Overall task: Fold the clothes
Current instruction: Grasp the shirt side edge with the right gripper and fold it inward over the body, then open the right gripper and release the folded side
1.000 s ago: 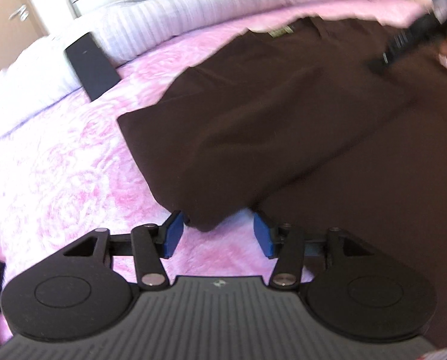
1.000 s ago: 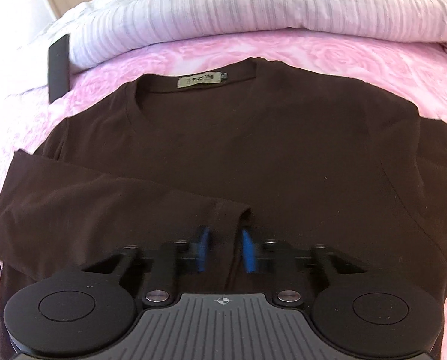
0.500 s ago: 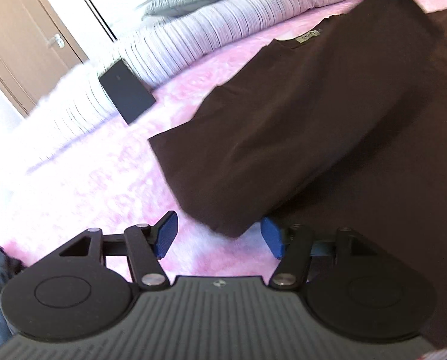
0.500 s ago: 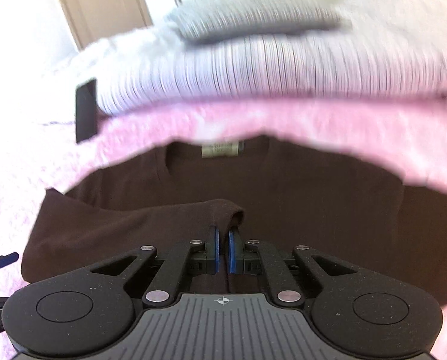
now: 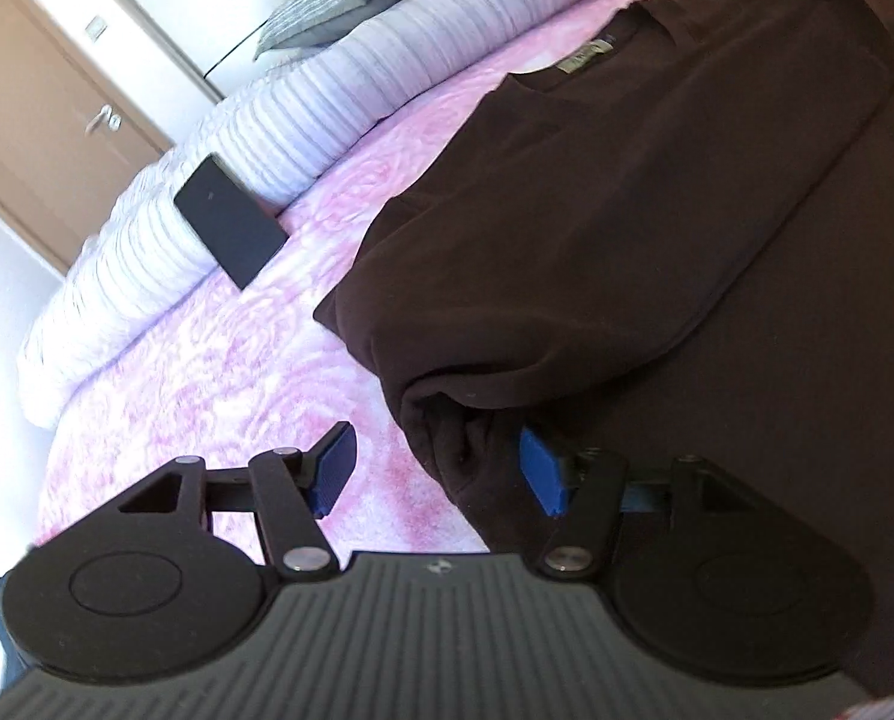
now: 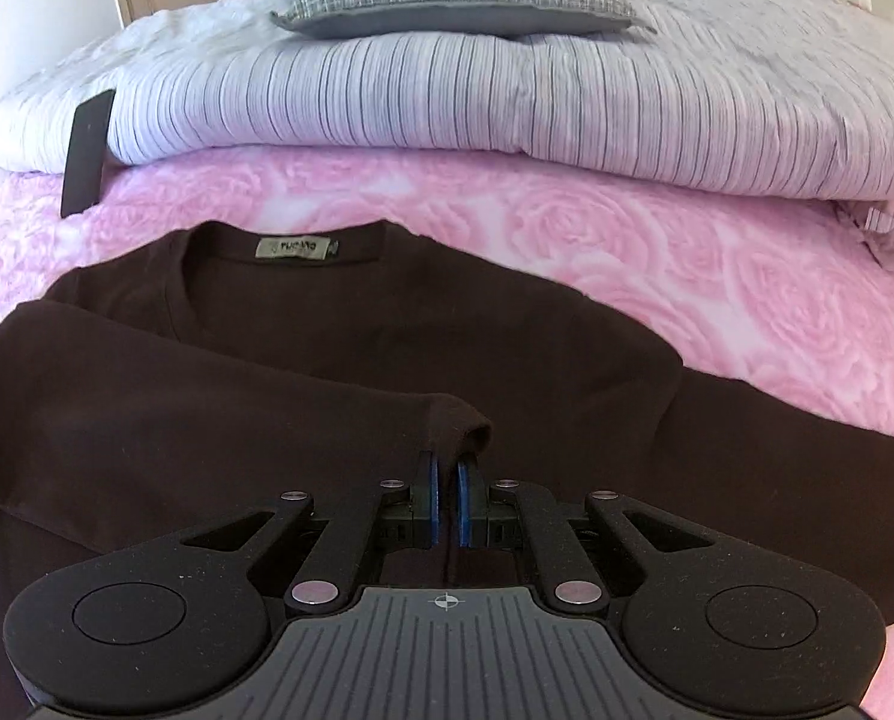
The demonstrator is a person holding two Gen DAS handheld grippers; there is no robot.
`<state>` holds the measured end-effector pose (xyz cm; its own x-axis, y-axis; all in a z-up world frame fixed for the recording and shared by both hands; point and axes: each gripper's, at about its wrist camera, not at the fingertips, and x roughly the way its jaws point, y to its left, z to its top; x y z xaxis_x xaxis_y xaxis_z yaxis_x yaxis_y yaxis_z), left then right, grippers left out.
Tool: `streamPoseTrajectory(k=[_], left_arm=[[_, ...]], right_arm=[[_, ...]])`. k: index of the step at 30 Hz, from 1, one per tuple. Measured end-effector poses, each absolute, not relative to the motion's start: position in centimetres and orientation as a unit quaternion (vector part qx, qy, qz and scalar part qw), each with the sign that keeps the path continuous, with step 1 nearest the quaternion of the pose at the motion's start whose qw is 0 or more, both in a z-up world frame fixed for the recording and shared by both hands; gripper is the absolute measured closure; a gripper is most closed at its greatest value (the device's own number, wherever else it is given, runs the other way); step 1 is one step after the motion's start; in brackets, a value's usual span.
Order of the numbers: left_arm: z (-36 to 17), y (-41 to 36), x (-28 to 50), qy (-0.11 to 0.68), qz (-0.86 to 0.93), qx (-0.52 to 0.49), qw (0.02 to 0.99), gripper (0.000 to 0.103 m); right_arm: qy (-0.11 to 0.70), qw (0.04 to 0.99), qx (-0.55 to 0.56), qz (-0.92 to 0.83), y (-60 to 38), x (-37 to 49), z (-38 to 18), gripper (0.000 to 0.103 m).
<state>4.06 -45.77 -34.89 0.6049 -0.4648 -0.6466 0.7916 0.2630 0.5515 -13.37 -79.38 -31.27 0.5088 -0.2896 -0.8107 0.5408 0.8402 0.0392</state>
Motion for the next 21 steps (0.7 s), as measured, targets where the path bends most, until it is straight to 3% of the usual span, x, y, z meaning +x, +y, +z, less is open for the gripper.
streamPoseTrajectory(k=[2,6,9,10,12,13,14,17,21], left_arm=[[-35.2,-45.9,3.8,0.169,-0.412,0.465,0.765,0.051],[-35.2,-45.5,3.6,0.175,-0.427,0.464,0.756,0.080],[-34.7,-44.5,3.6,0.181,-0.435,0.449,0.759,0.087],[-34.5,-44.2,3.7,0.183,-0.438,0.444,0.760,0.087],[-33.9,-43.2,4.1,0.198,-0.447,0.415,0.767,0.087],[-33.6,-42.9,4.5,0.208,-0.450,0.401,0.770,0.087],[-33.4,-42.5,4.8,0.217,-0.453,0.388,0.773,0.084],[-33.3,-42.6,6.3,0.238,-0.466,0.361,0.772,0.073],[-33.2,-42.8,8.2,0.266,-0.482,0.325,0.769,0.074]], right_arm=[[0.437,0.854,0.152,-0.239,-79.6,-13.4,-31.6,0.097],[0.451,0.849,0.133,-0.242,-79.7,-13.0,-32.2,0.097],[0.463,0.842,0.114,-0.252,-78.9,-12.7,-32.2,0.096],[0.467,0.840,0.108,-0.255,-78.6,-12.6,-32.2,0.096],[0.474,0.835,0.096,-0.262,-78.0,-12.4,-32.1,0.074],[0.474,0.835,0.086,-0.264,-77.4,-12.4,-32.0,0.054],[0.473,0.837,0.074,-0.266,-76.7,-12.4,-31.9,0.040],[0.477,0.839,0.054,-0.258,-74.5,-12.4,-31.6,0.039],[0.489,0.843,0.060,-0.217,-71.4,-12.0,-31.1,0.039]])
